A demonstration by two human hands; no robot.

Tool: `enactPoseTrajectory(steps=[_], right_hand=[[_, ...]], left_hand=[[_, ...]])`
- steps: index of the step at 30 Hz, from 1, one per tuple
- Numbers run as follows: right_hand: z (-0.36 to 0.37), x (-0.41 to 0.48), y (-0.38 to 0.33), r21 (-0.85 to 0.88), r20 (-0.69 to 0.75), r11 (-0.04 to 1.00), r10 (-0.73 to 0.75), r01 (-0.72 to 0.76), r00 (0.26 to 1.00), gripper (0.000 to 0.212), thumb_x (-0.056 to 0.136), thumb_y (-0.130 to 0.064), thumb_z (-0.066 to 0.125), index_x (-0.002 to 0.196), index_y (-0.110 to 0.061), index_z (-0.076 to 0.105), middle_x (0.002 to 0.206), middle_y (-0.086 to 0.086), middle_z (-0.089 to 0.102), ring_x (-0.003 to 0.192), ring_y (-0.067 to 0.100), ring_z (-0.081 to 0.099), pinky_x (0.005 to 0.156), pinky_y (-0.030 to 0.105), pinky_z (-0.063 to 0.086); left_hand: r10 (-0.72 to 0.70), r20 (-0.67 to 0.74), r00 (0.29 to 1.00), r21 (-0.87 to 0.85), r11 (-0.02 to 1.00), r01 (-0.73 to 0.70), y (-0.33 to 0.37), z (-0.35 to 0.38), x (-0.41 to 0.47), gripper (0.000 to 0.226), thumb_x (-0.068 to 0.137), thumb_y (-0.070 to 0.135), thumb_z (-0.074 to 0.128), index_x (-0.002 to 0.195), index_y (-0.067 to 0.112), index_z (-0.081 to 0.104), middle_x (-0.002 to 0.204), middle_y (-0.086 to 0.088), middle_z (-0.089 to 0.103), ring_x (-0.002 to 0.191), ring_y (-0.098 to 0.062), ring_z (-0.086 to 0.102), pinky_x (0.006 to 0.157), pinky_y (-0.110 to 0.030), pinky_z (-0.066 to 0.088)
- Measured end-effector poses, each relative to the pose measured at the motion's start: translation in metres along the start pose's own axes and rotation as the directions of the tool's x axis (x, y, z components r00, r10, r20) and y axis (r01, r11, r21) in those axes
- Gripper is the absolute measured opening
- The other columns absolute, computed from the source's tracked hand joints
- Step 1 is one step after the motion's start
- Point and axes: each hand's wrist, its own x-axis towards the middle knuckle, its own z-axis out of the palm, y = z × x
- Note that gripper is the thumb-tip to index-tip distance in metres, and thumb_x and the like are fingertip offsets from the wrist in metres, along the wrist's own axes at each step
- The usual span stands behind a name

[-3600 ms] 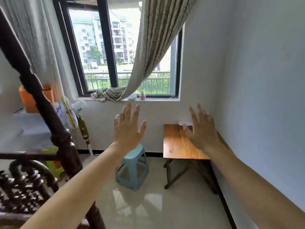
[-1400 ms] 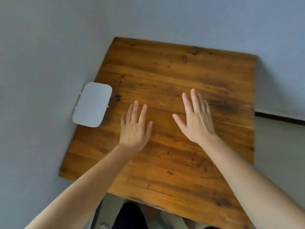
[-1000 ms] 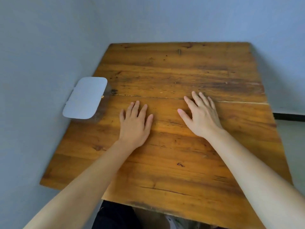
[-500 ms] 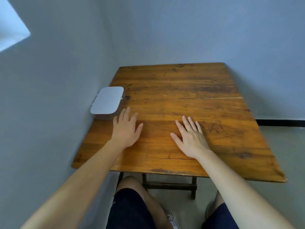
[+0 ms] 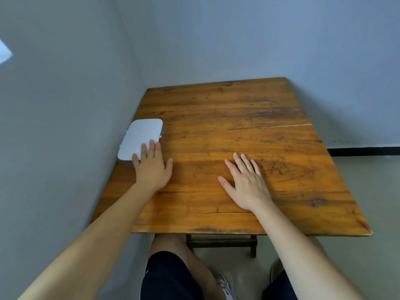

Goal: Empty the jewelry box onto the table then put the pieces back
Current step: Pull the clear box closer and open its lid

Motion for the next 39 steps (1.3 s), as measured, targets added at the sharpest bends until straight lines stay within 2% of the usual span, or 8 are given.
enactPoseTrajectory(steps=[8, 14, 16, 20, 29, 33, 36, 39], right_hand=[[0.002, -0.004, 0.001, 0.011, -0.044, 1.000, 0.020, -0.020, 0.999, 0.072, 0.099, -0.065, 0.024, 0.156, -0.021, 0.024, 0.166, 0.003, 0.016, 0.153, 0.018, 0.008, 0.125, 0.041, 0.005], [0.001, -0.007, -0.005, 0.037, -0.069, 0.998, 0.050, -0.048, 0.996, 0.075, 0.100, -0.060, 0.030, 0.158, -0.017, 0.011, 0.166, 0.007, 0.016, 0.153, 0.019, 0.012, 0.125, 0.040, 0.009], [0.000, -0.007, -0.006, 0.047, -0.046, 0.997, 0.058, -0.056, 0.997, 0.078, 0.100, -0.058, 0.031, 0.159, -0.016, 0.001, 0.167, 0.008, 0.008, 0.153, 0.021, 0.009, 0.125, 0.042, 0.009], [-0.006, -0.010, -0.015, 0.127, 0.000, 0.991, 0.041, -0.041, 0.999, 0.084, 0.101, -0.050, 0.041, 0.156, -0.022, -0.017, 0.167, 0.008, -0.007, 0.154, 0.023, 0.003, 0.124, 0.042, 0.005], [-0.015, -0.028, -0.027, 0.172, -0.042, 0.980, -0.091, 0.096, 0.995, 0.102, 0.095, -0.048, 0.057, 0.152, -0.029, -0.025, 0.162, 0.000, -0.030, 0.153, 0.021, -0.005, 0.121, 0.037, 0.009], [-0.017, -0.033, -0.025, 0.142, 0.003, 0.984, -0.110, 0.109, 0.994, 0.096, 0.095, -0.058, 0.050, 0.155, -0.029, -0.019, 0.162, -0.001, -0.030, 0.153, 0.021, -0.007, 0.123, 0.041, 0.011], [-0.023, -0.036, -0.027, 0.115, 0.057, 0.989, -0.097, 0.090, 0.994, 0.089, 0.094, -0.065, 0.044, 0.157, -0.029, -0.008, 0.163, 0.000, -0.028, 0.153, 0.021, -0.010, 0.122, 0.041, 0.008], [-0.027, -0.037, -0.029, 0.100, 0.068, 0.992, -0.082, 0.075, 0.994, 0.088, 0.092, -0.070, 0.040, 0.158, -0.031, -0.003, 0.164, 0.000, -0.024, 0.153, 0.022, -0.009, 0.123, 0.045, 0.009]], left_hand=[[0.288, -0.140, 0.947, -0.091, 0.949, -0.302, 0.026, 0.014, -0.052, 0.061, 0.102, 0.040, 0.038, 0.155, 0.015, 0.023, 0.165, -0.003, 0.019, 0.153, -0.023, 0.009, 0.122, -0.051, 0.006], [0.447, -0.239, 0.862, -0.179, 0.853, -0.491, 0.033, 0.008, -0.075, 0.053, 0.094, 0.043, 0.056, 0.144, 0.026, 0.047, 0.151, 0.004, 0.048, 0.145, -0.016, 0.034, 0.122, -0.045, 0.011], [0.403, -0.249, 0.881, -0.169, 0.877, -0.450, 0.033, 0.000, -0.066, 0.060, 0.090, 0.050, 0.060, 0.144, 0.027, 0.045, 0.150, -0.001, 0.047, 0.143, -0.020, 0.035, 0.121, -0.045, 0.009], [0.166, 0.003, 0.986, -0.204, 0.965, -0.162, 0.031, -0.011, -0.038, 0.095, 0.079, 0.073, 0.059, 0.155, 0.032, 0.019, 0.166, -0.004, 0.004, 0.153, -0.027, -0.003, 0.120, -0.048, -0.002], [0.161, -0.025, 0.987, -0.433, 0.888, -0.156, 0.044, -0.012, -0.058, 0.083, 0.076, 0.070, 0.064, 0.144, 0.030, 0.041, 0.158, -0.001, 0.034, 0.145, -0.027, 0.028, 0.114, -0.049, 0.032], [0.031, -0.062, 0.998, -0.754, 0.654, -0.067, 0.043, -0.033, -0.060, 0.057, 0.082, 0.068, 0.058, 0.124, 0.030, 0.062, 0.120, 0.009, 0.066, 0.108, -0.015, 0.061, 0.085, -0.033, 0.050], [-0.013, -0.077, 0.997, -0.874, 0.483, -0.061, 0.044, -0.047, -0.056, 0.048, 0.090, 0.066, 0.049, 0.108, 0.028, 0.071, 0.099, 0.012, 0.068, 0.094, -0.009, 0.061, 0.078, -0.029, 0.047], [-0.096, -0.045, 0.994, -0.915, 0.403, -0.003, 0.045, -0.055, -0.051, 0.054, 0.093, 0.066, 0.044, 0.114, 0.023, 0.069, 0.102, 0.001, 0.066, 0.092, -0.015, 0.060, 0.070, -0.025, 0.045]])
